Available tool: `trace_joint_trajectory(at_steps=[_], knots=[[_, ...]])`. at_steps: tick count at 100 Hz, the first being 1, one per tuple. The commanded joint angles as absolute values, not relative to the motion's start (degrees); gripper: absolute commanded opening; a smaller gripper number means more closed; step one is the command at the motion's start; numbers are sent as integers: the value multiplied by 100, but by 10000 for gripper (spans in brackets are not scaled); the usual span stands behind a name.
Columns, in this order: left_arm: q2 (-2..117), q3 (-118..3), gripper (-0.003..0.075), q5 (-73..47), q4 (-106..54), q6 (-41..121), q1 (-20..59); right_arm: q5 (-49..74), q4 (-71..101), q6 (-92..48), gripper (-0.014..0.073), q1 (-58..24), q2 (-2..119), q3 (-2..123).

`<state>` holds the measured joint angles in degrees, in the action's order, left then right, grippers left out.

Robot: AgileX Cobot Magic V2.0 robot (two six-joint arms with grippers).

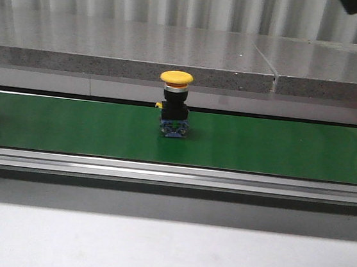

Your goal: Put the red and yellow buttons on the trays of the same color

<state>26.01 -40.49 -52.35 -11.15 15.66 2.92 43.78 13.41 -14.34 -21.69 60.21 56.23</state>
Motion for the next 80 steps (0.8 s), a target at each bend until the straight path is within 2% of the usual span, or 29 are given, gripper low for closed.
trace_joint_trajectory(at_steps=[1, 16, 50, 80], knots=[[2640, -4186, -21, -4893, -1218, 1581, 349, 4159, 1592, -1460, 634, -2186, 6282, 6041], [2640, -4186, -21, -4893, -1218, 1581, 349, 4426, 1703, -1460, 634, -2186, 6936, 6554], [2640, -4186, -21, -4893, -1218, 1581, 349, 5995, 2015, -1457, 634, -2186, 8591, 8035], [2640, -4186, -21, -4893, -1218, 1581, 349, 5993, 2015, -1457, 634, -2186, 9583, 8876]])
